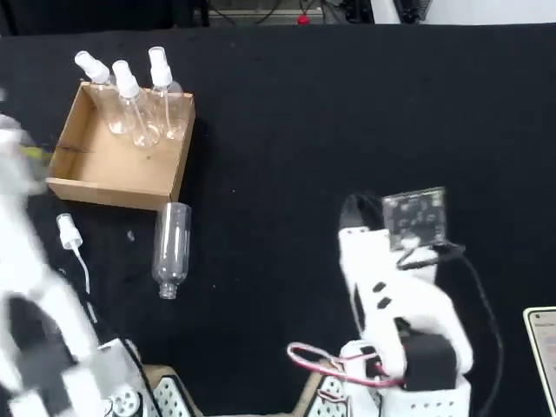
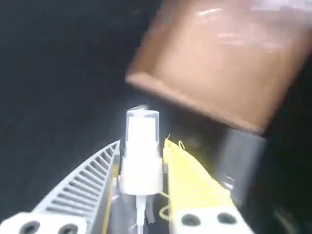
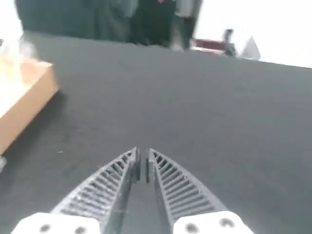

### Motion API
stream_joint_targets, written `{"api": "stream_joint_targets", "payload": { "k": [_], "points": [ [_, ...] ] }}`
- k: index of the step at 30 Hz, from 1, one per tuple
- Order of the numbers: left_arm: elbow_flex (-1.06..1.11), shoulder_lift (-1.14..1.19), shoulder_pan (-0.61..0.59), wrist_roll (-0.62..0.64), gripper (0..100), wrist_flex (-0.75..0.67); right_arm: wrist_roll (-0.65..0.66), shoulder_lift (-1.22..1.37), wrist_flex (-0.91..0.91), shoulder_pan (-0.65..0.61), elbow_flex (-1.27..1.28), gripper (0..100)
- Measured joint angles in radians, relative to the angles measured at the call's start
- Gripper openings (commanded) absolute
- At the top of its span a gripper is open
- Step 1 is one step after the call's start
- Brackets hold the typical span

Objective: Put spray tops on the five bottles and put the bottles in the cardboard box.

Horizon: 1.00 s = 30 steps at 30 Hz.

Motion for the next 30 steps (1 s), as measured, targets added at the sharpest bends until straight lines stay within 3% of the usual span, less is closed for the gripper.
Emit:
{"api": "stream_joint_targets", "payload": {
  "k": [5, 10, 16, 21, 28, 30],
  "points": [
    [0.293, -0.324, 0.423, -0.002, 5, -0.132, 0.003, 0.25, 0.032, 0.166, -0.147, 3.2],
    [0.493, -0.336, 0.692, -0.003, 5, -0.284, 0.006, 0.463, 0.086, 0.295, -0.242, 3.3],
    [0.64, -0.212, 0.888, 0.015, 6, -0.456, 0.006, 0.537, 0.087, 0.373, -0.245, 9.4],
    [0.718, -0.078, 0.971, 0.124, 6, -0.658, 0.006, 0.611, 0.087, 0.379, -0.247, 11.7],
    [0.758, 0.153, 1.062, 0.222, 24, -0.881, 0.006, 0.74, 0.087, 0.379, -0.247, 11.8],
    [0.758, 0.215, 1.063, 0.247, 25, -0.904, 0.006, 0.756, 0.087, 0.379, -0.247, 11.9]
  ]
}}
